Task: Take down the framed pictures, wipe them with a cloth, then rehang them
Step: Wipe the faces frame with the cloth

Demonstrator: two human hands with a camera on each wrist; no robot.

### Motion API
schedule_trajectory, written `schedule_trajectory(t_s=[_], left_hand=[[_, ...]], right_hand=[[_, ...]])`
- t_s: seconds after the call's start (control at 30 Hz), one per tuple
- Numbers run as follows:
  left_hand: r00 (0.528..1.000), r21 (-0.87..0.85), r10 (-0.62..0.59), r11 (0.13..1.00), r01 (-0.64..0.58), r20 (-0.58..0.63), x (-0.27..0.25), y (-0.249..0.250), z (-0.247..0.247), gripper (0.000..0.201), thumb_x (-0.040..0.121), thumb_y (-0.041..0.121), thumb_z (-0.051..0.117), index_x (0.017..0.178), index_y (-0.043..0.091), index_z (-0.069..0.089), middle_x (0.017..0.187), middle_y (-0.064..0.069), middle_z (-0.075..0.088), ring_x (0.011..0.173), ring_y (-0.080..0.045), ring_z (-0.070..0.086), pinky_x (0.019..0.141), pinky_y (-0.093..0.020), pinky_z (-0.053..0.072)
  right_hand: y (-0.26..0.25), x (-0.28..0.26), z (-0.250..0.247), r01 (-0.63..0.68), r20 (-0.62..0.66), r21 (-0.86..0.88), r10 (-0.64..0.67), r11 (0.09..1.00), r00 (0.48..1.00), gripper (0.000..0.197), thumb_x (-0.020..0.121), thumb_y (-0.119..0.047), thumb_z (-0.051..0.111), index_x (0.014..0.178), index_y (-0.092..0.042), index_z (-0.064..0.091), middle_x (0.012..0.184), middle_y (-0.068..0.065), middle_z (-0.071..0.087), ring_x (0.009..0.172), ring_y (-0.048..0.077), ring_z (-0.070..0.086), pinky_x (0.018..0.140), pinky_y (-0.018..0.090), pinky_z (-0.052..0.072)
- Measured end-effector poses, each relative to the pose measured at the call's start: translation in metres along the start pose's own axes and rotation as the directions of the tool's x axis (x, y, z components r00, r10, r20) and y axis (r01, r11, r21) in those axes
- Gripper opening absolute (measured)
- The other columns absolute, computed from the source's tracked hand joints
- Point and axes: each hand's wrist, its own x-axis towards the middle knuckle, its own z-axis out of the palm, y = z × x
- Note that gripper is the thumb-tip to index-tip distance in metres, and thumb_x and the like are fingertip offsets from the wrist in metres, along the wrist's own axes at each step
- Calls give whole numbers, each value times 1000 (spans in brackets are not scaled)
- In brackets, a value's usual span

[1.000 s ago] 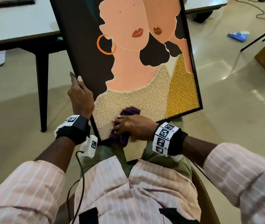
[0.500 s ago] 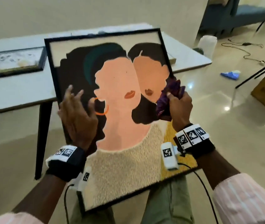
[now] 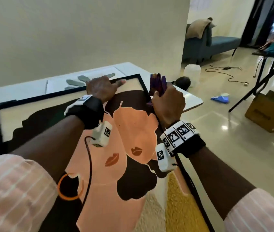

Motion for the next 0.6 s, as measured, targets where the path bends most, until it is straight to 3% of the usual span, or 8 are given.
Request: schedule_trajectory(t_s=[0.13, 0.23, 0.3, 0.43, 0.6], left_hand=[[979, -28, 29, 999, -36, -202, -13, -5, -9, 68, 86, 71, 46, 107, 10, 66, 108, -18, 68, 107, -34, 59, 96, -43, 34], [946, -42, 56, 996, -73, -320, -31, -1, -25, 66, 87, 68, 48, 105, 8, 68, 103, -17, 69, 104, -33, 59, 92, -42, 34], [925, -71, 49, 994, -81, -376, -41, 0, -38, 64, 89, 66, 46, 106, 9, 69, 102, -17, 69, 103, -33, 58, 91, -42, 34], [907, -116, 54, 987, -113, -418, -60, -3, -54, 54, 98, 55, 38, 108, 13, 71, 104, -13, 70, 103, -32, 58, 92, -41, 32], [893, -69, 74, 991, -116, -444, -76, 8, -71, 49, 100, 49, 36, 107, 15, 71, 104, -11, 70, 102, -31, 58, 91, -40, 32]], right_hand=[[-29, 17, 4, 87, 63, -50, -83, 995, 995, 34, 93, -28, 54, 121, -8, 56, 111, 15, 64, 112, 33, 55, 87, 38, 44], [-50, 22, 2, 139, 135, -30, -134, 990, 982, 43, 96, -41, 51, 125, -8, 51, 117, 14, 61, 118, 32, 48, 93, 41, 40], [-56, 21, 0, 92, 162, 51, -99, 994, 982, 49, 95, -47, 52, 124, -9, 48, 120, 12, 60, 118, 32, 48, 95, 43, 39], [-53, 2, -11, 6, 188, 194, -43, 981, 981, 54, 93, -52, 55, 122, -8, 46, 119, 11, 61, 108, 31, 58, 88, 38, 44], [-66, 21, -35, -193, 306, 254, 110, 948, 946, 62, 91, -64, 48, 122, -10, 54, 120, 10, 62, 110, 30, 58, 94, 38, 45]])
